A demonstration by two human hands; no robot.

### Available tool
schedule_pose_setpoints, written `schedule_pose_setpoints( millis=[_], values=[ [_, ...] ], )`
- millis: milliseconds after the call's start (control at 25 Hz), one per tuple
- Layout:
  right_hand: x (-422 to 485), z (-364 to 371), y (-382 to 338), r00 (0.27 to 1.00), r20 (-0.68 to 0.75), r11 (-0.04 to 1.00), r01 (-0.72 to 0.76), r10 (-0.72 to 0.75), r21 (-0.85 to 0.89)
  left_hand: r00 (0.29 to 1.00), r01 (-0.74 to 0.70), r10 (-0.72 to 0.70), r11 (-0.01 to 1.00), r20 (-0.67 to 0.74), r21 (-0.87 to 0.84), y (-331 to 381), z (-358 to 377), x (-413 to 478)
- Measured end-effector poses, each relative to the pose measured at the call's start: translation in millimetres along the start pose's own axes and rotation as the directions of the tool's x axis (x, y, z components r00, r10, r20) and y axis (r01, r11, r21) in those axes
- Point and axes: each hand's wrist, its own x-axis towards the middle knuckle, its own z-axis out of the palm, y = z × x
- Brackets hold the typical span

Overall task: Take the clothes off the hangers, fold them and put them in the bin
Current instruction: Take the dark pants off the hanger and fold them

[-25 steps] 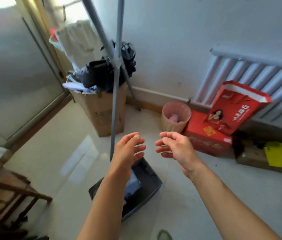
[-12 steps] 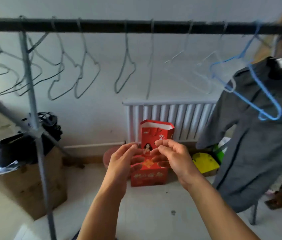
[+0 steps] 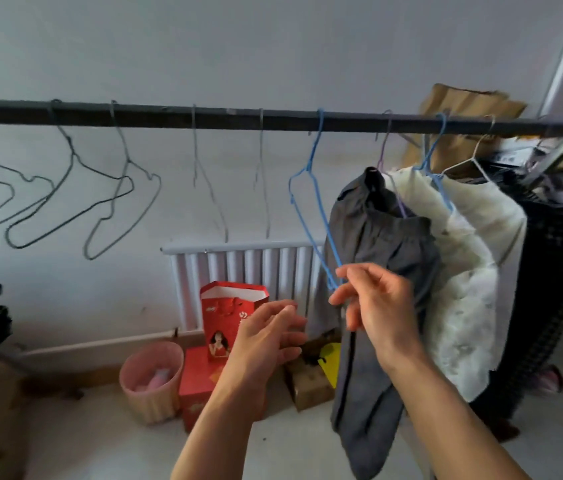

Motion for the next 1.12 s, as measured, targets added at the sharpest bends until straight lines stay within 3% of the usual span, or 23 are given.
schedule_pose_setpoints(
  millis=[80,160,240,320,400,560,720,920,1120],
  values=[
    [31,-29,-15,0.987,-0.077,0.989,0.140,-0.144,-0.055,1.000,-0.029,0.029,0.999,0.007,-0.017,7,30,2],
    [69,-52,-25,0.938,-0.175,0.930,0.248,-0.301,-0.270,0.998,-0.061,0.061,0.998,0.021,-0.009,13,51,3],
    [107,-70,-30,0.897,-0.230,0.816,0.205,-0.378,-0.541,0.996,-0.089,0.088,0.996,0.031,0.018,18,66,5],
    [137,-76,-31,0.929,-0.179,0.705,0.112,-0.325,-0.700,0.993,-0.116,0.114,0.992,0.041,0.042,24,72,7],
    [156,-74,-29,0.979,-0.085,0.663,0.061,-0.185,-0.746,0.988,-0.148,0.144,0.986,0.051,0.072,31,75,10],
    [172,-64,-20,1.000,-0.003,0.786,0.012,-0.018,-0.619,0.975,-0.220,0.214,0.969,0.062,0.112,41,79,15],
    [170,-57,-30,0.996,-0.075,0.921,0.022,-0.055,-0.389,0.962,-0.272,0.265,0.947,0.061,0.169,41,81,18],
    [154,-58,-61,0.999,0.026,0.971,0.039,-0.034,-0.237,0.924,-0.382,0.365,0.894,0.112,0.235,45,92,17],
    [121,-62,-68,0.982,0.190,0.983,0.021,0.014,-0.183,0.830,-0.558,0.485,0.721,0.275,0.411,64,114,38]
  ],
)
